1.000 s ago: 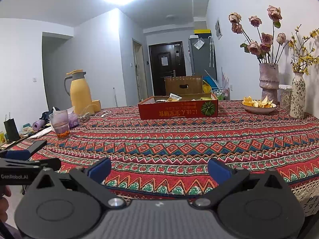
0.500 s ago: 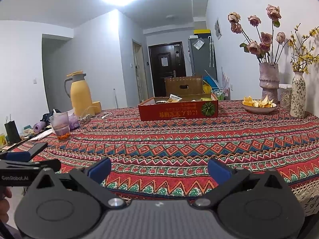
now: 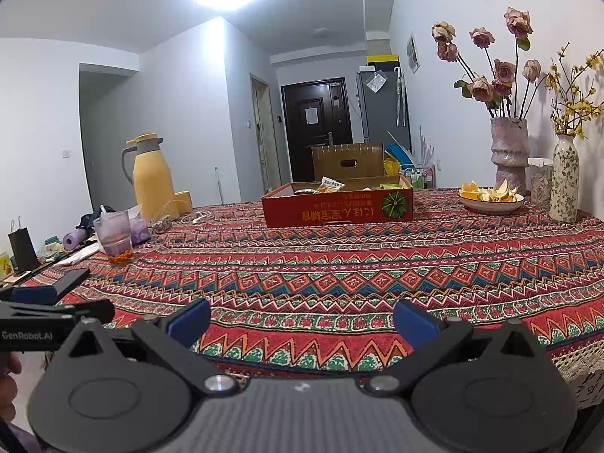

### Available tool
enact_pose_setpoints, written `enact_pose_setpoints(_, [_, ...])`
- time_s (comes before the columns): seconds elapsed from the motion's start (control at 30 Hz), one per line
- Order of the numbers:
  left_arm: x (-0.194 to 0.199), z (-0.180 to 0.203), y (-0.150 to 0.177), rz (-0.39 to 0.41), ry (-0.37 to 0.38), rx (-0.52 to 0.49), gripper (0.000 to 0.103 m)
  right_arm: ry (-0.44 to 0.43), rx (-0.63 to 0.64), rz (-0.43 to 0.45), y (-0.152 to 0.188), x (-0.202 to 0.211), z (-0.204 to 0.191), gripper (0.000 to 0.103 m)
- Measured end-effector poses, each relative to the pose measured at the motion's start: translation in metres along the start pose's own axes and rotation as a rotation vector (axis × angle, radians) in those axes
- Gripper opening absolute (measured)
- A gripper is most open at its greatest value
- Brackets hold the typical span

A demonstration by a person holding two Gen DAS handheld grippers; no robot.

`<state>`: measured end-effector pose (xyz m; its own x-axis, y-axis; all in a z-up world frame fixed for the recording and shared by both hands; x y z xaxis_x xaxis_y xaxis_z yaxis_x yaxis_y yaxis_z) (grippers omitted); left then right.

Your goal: Organize snacks

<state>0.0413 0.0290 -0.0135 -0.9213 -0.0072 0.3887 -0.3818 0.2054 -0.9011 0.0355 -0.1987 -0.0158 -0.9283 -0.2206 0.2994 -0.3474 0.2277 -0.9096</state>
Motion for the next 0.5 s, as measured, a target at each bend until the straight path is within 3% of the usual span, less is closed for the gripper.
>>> enact_pose_setpoints(0.5, [0.0031,0.0060,0.0008,0.013,0.015,-0.012,0.103,-0.002,0.010,0.000,0.0014,0.0007,-0.0018,0.103])
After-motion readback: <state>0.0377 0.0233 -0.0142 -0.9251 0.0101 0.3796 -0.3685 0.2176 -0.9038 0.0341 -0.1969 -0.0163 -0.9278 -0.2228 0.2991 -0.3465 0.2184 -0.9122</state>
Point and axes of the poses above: each gripper's, at about its wrist camera, not at the fingertips, and x roughly against the way its jaws point, z to its right, y to its underside, the point moved 5 cm from there along -x, roughly the way its jaws point, and after that the axes turned 9 degrees about -x, right-handed, at the moved point
